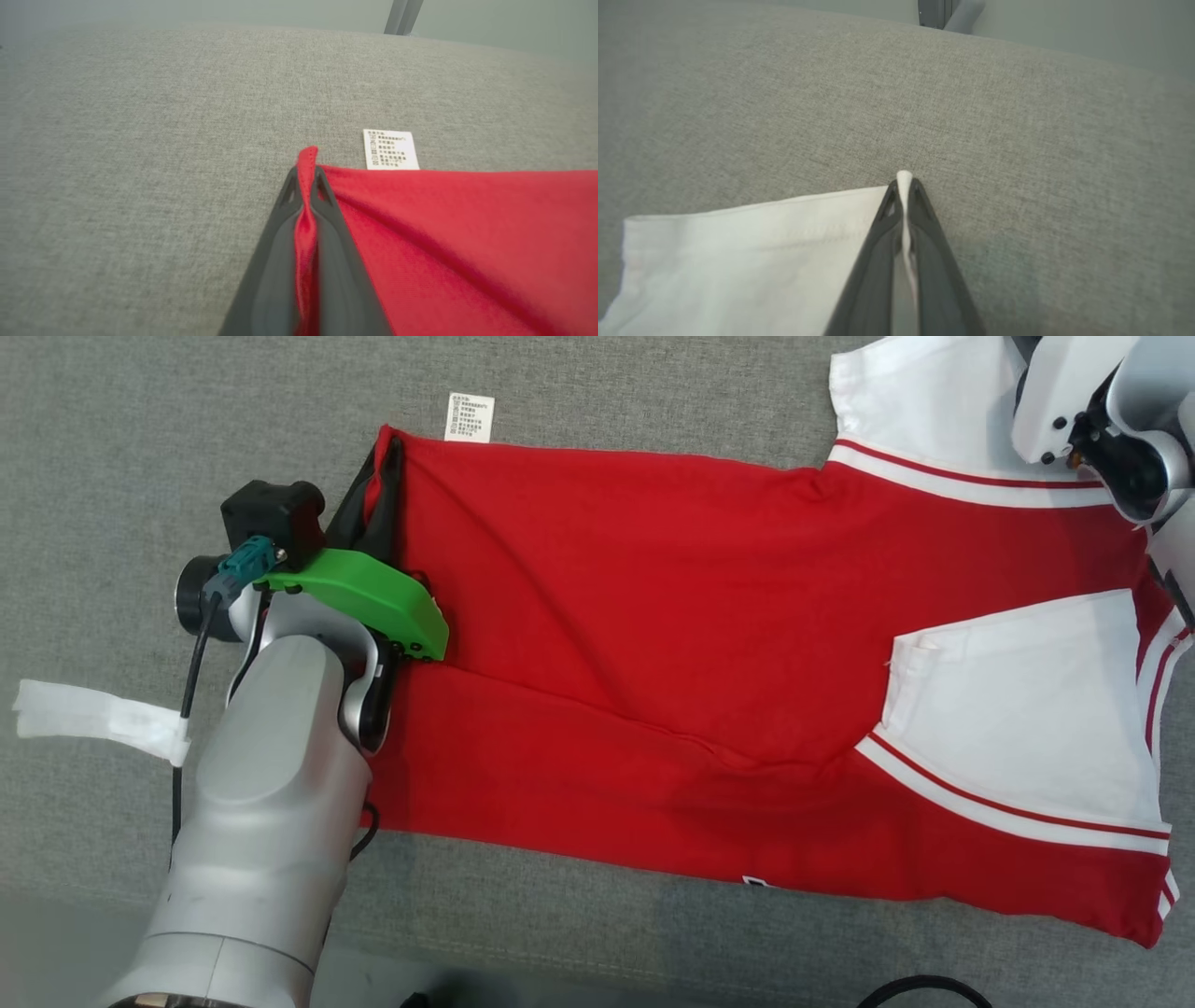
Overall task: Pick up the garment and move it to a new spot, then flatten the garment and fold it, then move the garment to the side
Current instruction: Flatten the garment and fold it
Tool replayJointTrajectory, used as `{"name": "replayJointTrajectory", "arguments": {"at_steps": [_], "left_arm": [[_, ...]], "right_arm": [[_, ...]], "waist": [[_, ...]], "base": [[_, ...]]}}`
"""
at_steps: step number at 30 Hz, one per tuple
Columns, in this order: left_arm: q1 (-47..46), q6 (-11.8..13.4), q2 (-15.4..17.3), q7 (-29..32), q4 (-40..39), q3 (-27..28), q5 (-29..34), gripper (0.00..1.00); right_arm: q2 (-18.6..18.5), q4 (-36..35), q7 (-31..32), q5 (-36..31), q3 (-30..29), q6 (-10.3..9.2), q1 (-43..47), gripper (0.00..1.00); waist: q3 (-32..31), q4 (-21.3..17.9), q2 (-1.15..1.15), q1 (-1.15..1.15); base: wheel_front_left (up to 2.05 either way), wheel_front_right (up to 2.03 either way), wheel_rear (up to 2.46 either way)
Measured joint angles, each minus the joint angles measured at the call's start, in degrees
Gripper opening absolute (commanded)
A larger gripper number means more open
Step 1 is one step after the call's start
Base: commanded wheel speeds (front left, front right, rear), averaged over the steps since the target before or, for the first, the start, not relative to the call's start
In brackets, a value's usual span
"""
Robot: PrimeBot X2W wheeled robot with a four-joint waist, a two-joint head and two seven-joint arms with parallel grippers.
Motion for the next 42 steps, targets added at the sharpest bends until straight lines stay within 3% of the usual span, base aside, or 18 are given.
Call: {"name": "replayJointTrajectory", "arguments": {"at_steps": [11, 21, 33, 42], "left_arm": [[3.78, -0.09, 0.73, 0.01, 2.04, 3.67, 1.93, 0.00], [9.60, -1.34, 3.82, 0.05, 2.88, 6.10, 3.32, 0.00], [19.40, -2.12, 5.61, 0.07, -0.99, 5.58, 3.64, 0.00], [27.82, -2.21, 6.66, 0.07, -13.02, 5.72, 3.37, 0.00]], "right_arm": [[1.29, 1.63, -13.34, 2.32, 1.32, 0.04, 1.51, 0.00], [1.46, -4.39, -24.08, 9.48, 3.94, 0.04, 9.47, 0.00], [-3.28, -19.69, -27.67, 15.83, 7.00, 0.03, 27.53, 0.00], [-2.78, -20.76, -27.77, 18.19, 6.82, 0.03, 39.12, 0.00]], "waist": [[-4.31, -2.39, 0.00, 0.00], [-11.78, -6.45, 0.00, 0.00], [-20.96, -10.76, 0.00, -0.01], [-25.22, -12.77, 0.00, -0.01]], "base": [[0.00, 0.00, 0.00], [0.00, 0.00, 0.00], [0.00, 0.00, 0.00], [0.00, 0.00, 0.00]]}}
